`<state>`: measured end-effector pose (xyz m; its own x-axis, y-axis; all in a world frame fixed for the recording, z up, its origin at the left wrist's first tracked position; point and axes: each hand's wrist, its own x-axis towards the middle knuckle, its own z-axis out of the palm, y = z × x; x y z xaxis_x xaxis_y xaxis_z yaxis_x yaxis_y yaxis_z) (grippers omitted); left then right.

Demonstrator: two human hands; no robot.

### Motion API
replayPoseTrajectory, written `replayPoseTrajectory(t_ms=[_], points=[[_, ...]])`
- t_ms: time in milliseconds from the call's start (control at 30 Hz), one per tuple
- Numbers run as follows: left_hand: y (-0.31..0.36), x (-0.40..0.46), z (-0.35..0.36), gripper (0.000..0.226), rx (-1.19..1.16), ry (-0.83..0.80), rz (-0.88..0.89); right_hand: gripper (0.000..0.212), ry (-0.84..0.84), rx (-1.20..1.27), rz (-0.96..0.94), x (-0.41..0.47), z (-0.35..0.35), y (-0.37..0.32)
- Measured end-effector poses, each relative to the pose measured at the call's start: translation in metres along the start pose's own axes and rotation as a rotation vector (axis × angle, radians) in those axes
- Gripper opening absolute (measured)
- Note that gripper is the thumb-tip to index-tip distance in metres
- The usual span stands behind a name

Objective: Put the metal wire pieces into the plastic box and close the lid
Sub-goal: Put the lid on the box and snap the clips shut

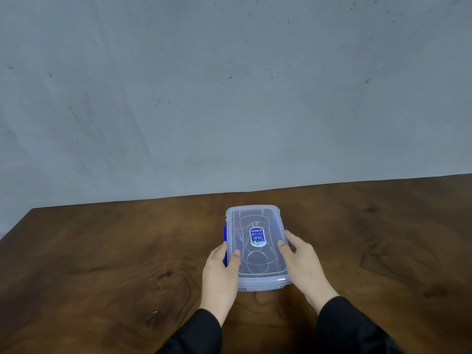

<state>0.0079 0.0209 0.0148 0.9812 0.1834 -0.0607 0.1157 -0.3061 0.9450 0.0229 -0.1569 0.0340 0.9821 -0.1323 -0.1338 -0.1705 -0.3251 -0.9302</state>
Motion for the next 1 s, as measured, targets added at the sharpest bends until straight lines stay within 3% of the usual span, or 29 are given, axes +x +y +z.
replayPoseTrajectory(t_ms=[167,333,533,667,800,867,1000], points=[[0.000,-0.001,0.004,0.017,-0.059,-0.015,-0.056,0.021,0.001,-0.013,0.010,0.004,0.000,0.002],[0.001,0.000,0.007,0.039,0.018,-0.015,-0.053,0.032,-0.009,-0.101,0.022,0.009,0.001,0.003],[0.009,0.008,0.002,0.027,-0.067,-0.084,-0.136,0.036,-0.006,-0.043,0.077,0.011,0.001,0.005],[0.010,0.011,-0.006,0.061,-0.221,-0.098,-0.284,0.057,0.001,0.031,0.226,0.011,-0.003,0.005],[0.011,0.012,-0.009,0.065,-0.143,-0.014,-0.208,0.055,0.048,0.106,0.182,0.013,-0.008,0.005],[0.012,0.011,-0.008,0.061,-0.129,0.006,-0.198,0.058,0.075,0.080,0.163,0.014,-0.006,0.007],[0.010,0.006,-0.001,0.029,-0.264,-0.096,-0.221,0.031,0.030,0.088,0.104,0.008,0.005,0.017]])
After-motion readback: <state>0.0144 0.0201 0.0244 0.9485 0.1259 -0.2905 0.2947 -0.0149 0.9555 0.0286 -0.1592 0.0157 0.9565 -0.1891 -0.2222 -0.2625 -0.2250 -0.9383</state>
